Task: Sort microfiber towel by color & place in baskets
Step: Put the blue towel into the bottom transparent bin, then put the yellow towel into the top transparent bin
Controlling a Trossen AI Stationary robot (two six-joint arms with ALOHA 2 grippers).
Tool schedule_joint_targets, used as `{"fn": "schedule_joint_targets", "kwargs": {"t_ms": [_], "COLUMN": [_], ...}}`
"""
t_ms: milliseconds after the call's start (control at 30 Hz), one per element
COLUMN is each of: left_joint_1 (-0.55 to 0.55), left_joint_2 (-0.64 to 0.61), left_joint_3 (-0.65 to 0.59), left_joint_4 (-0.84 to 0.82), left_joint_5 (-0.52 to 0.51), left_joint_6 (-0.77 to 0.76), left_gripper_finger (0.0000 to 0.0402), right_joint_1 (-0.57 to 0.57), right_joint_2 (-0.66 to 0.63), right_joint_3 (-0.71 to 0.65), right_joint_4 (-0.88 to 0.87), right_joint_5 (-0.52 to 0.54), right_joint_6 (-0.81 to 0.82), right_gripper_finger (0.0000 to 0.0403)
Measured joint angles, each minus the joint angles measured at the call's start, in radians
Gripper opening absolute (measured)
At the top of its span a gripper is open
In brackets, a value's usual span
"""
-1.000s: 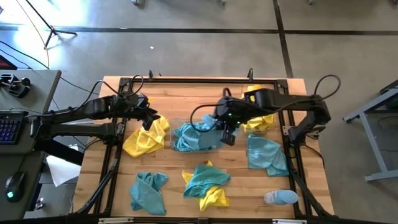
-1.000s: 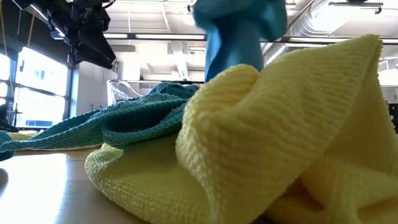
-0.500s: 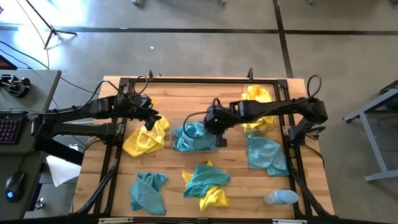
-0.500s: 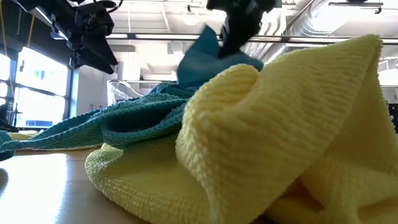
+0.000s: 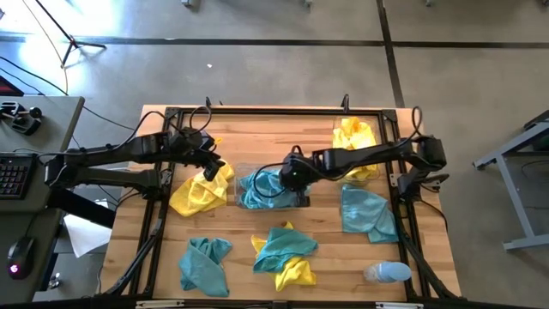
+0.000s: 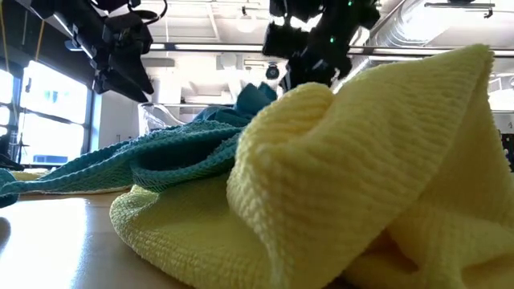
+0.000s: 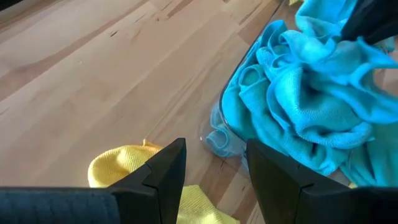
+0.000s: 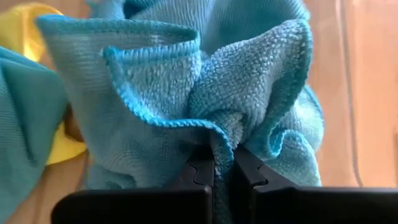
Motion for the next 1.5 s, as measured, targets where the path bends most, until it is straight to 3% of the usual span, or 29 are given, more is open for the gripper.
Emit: {"fn": "schedule_joint_targets", "kwargs": {"t_ms": [267,833,1267,1500], "left_joint_1": [0.0,0.0,0.0,0.0], "left_joint_2": [0.006,0.006,0.006,0.006], "left_joint_3": [0.0,0.0,0.0,0.0], "left_joint_4": [0.001,0.0,0.0,0.001], "left_joint_5": [0.0,0.0,0.0,0.0], "left_joint_6": [0.0,0.002,0.0,0.0], "left_gripper_finger": [0.0158,0.0158,0.0158,0.0158], "right_joint_1": [-0.013,-0.039,-0.039,-0.037], "right_joint_2": [0.091,0.197,0.197,0.197], "right_joint_3": [0.026,0.14,0.389,0.53], "right_joint_4": [-0.04,-0.179,-0.426,-0.561], "right_joint_5": [-0.006,-0.04,-0.04,-0.04], "right_joint_6": [0.104,0.106,0.115,0.149], "right_gripper_finger": [0.0004,0.0012,0.0143,0.0162]}}
